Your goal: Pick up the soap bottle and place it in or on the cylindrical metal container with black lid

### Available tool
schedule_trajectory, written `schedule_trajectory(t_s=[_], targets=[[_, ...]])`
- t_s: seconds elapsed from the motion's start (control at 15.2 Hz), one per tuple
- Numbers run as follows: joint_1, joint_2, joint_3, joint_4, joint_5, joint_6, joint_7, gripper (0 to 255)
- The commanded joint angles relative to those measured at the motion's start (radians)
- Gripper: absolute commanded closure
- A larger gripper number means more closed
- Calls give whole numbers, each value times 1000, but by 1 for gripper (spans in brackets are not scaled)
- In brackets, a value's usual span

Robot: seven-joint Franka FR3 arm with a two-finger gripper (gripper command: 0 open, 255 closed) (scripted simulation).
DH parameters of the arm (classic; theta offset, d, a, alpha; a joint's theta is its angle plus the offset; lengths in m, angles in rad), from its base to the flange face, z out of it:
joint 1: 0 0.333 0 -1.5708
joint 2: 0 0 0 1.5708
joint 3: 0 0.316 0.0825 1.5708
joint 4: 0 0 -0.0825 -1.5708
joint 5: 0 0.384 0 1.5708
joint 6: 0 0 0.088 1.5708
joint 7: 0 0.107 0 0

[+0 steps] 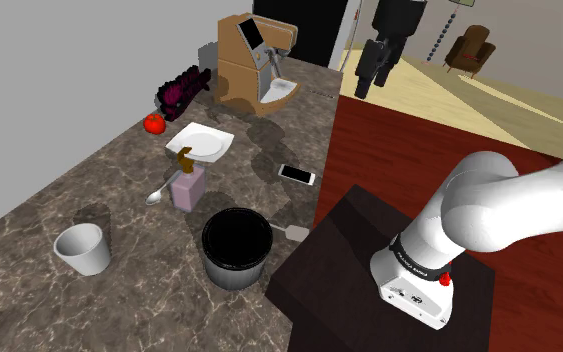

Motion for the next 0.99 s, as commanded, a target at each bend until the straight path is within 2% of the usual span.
schedule_trajectory(t_s=[0.0, 0.46, 0.92], targets=[[0, 0, 0, 0, 0, 0, 0, 0], [21, 221, 33, 8, 40, 206, 42, 0], [38, 474, 65, 84, 66, 379, 77, 0]])
